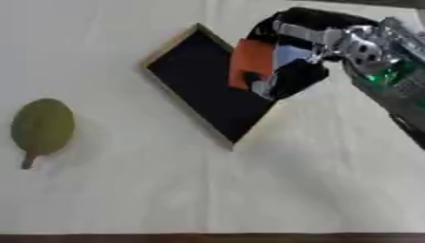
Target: Pick up objects on the table and place them in the box.
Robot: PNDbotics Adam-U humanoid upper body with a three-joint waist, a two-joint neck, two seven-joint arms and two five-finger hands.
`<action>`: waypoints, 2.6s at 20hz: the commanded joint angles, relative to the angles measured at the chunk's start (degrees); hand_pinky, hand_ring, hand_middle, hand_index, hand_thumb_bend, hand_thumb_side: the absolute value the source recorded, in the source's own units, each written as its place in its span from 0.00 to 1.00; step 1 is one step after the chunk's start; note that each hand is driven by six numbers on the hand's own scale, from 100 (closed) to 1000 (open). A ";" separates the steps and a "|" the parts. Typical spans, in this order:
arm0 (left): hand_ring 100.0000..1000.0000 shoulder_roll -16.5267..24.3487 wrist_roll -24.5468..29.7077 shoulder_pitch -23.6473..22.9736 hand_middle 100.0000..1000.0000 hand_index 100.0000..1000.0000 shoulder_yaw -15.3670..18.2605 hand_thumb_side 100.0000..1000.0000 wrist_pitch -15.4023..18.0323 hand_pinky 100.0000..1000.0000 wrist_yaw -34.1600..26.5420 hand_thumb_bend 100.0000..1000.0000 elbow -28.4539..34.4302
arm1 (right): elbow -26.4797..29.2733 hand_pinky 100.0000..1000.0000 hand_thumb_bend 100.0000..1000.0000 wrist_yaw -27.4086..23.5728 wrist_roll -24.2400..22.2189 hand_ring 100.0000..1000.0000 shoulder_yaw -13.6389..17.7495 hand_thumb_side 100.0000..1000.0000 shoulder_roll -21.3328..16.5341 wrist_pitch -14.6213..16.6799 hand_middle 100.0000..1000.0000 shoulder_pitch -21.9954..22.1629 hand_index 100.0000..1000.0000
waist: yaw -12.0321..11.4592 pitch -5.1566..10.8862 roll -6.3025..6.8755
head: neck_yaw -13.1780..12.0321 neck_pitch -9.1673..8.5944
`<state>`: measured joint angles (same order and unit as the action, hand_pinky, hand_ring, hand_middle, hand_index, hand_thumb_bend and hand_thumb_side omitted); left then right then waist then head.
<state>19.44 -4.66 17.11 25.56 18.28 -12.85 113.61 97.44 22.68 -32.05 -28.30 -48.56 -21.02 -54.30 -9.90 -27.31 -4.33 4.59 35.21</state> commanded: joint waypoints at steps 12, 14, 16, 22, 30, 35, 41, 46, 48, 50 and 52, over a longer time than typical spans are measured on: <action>0.76 0.53 0.59 0.19 0.61 0.80 0.37 0.56 -0.23 0.93 -0.56 0.00 0.98 | -9.01 0.91 0.07 9.73 -3.84 0.91 1.31 0.43 2.37 8.17 0.80 -3.16 0.89 | 0.16 1.17 0.40 | 0.05 0.00; 0.76 0.53 0.59 0.18 0.61 0.80 0.38 0.56 -0.28 0.93 -0.58 0.00 0.98 | -8.78 0.93 0.11 10.54 -3.43 0.93 1.62 0.47 2.31 8.24 0.81 -3.05 0.91 | 0.21 1.18 0.42 | 0.06 0.04; 0.76 0.53 0.65 0.20 0.61 0.80 0.36 0.56 -0.34 0.93 -0.58 0.00 0.98 | -8.22 0.93 0.16 10.86 -2.79 0.93 1.87 0.50 2.20 8.20 0.81 -2.79 0.91 | 0.26 1.19 0.45 | 0.01 0.00; 0.76 0.46 0.88 0.21 0.61 0.80 0.38 0.55 -0.57 0.93 -0.59 0.00 0.98 | -6.15 0.93 0.16 9.06 -2.19 0.93 2.86 0.48 1.86 7.45 0.81 -2.22 0.91 | 0.48 1.28 0.62 | -0.13 -0.06; 0.76 0.37 0.96 0.22 0.61 0.80 0.39 0.55 -0.59 0.93 -0.61 0.00 0.98 | -4.26 0.92 0.06 8.09 -2.65 0.91 3.97 0.45 1.18 7.15 0.79 -1.51 0.90 | 0.66 1.32 0.79 | -0.04 -0.09; 0.77 0.39 0.91 0.14 0.61 0.80 0.52 0.55 -0.56 0.93 -0.52 0.00 0.98 | -0.03 0.92 0.00 5.13 -0.37 0.91 8.11 0.31 -1.21 5.46 0.80 0.23 0.90 | 0.84 1.27 0.80 | 0.63 -0.29; 0.77 0.48 0.85 0.00 0.61 0.80 0.58 0.55 -0.52 0.93 -0.34 0.00 0.98 | -0.17 0.92 0.02 3.38 0.07 0.92 11.90 0.23 -4.71 7.45 0.81 1.23 0.91 | 1.09 1.38 0.99 | 0.38 -0.67; 0.77 0.70 0.80 -0.07 0.61 0.80 0.44 0.55 -0.38 0.93 -0.19 0.00 0.98 | -3.25 0.93 0.15 4.55 -0.62 0.94 12.33 0.22 -6.27 11.25 0.83 1.78 0.93 | 0.88 1.64 1.20 | 0.07 -1.01; 0.77 0.79 0.80 -0.06 0.61 0.80 0.40 0.55 -0.34 0.93 -0.16 0.00 0.98 | -4.48 0.93 0.24 5.56 -0.98 0.94 12.36 0.19 -6.57 12.53 0.84 1.90 0.93 | 0.62 1.65 1.15 | -0.02 -1.12; 0.77 0.88 0.81 0.00 0.61 0.80 0.35 0.55 -0.35 0.93 -0.15 0.00 0.98 | -5.95 0.93 0.28 6.61 -1.42 0.95 12.36 0.18 -6.60 13.67 0.84 1.79 0.93 | 0.33 1.60 1.04 | -0.09 -1.21; 0.77 1.03 0.81 0.08 0.61 0.80 0.29 0.55 -0.35 0.93 -0.14 0.00 0.98 | -7.42 0.94 0.30 7.27 -1.97 0.95 12.41 0.18 -6.49 14.81 0.85 1.64 0.93 | 0.16 1.57 1.03 | -0.05 -1.21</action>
<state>19.10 -3.87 17.05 25.57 17.81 -13.11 113.61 90.61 29.20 -33.77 -16.95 -52.86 -7.01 -51.88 -9.70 -27.38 -3.57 4.61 34.65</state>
